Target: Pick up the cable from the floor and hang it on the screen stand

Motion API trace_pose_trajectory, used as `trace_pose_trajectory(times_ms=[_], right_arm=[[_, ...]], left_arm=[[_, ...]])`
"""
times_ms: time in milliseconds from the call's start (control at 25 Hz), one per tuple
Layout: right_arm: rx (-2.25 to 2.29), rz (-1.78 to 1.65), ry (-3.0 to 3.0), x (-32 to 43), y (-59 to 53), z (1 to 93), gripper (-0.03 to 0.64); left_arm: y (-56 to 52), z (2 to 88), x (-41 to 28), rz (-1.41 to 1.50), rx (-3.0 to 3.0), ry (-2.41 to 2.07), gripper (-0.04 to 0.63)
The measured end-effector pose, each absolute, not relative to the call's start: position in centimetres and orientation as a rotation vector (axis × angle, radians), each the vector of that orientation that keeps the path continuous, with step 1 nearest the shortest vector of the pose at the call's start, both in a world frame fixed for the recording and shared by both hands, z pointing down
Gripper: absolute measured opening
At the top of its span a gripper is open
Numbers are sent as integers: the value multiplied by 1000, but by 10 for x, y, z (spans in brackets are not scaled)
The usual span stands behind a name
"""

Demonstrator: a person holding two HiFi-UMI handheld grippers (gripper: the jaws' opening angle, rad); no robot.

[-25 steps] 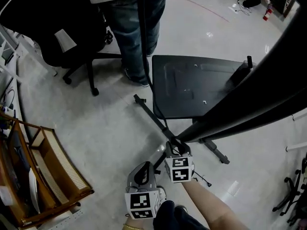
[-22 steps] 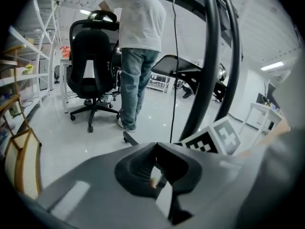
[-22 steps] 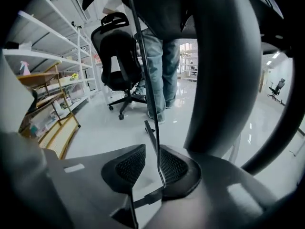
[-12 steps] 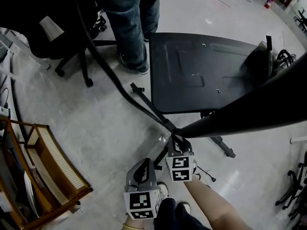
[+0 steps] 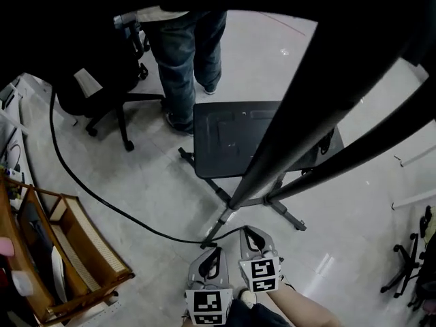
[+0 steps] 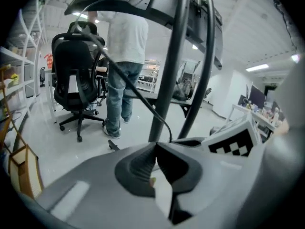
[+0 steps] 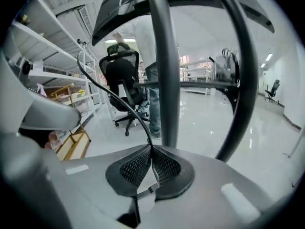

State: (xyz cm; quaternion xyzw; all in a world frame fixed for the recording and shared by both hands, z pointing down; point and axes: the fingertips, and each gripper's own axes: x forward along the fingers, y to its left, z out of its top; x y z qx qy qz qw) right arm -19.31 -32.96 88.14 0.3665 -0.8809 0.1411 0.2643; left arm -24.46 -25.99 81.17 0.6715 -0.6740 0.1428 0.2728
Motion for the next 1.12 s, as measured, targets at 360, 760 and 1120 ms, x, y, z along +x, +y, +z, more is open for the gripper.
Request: trace_pose_trajectory(times_ms=[360, 760, 1120], right_arm=[[1110, 257, -2418, -74, -321, 655, 12], [1235, 146, -2541, -23, -333, 415, 12], [1339, -124, -2633, 0, -357, 244, 12]], left_arm=[[-251, 617, -142, 228, 1940, -1760, 8], [-281, 412, -96, 247, 2146, -1880, 8], [-319, 248, -77, 153, 2337, -1950, 8]])
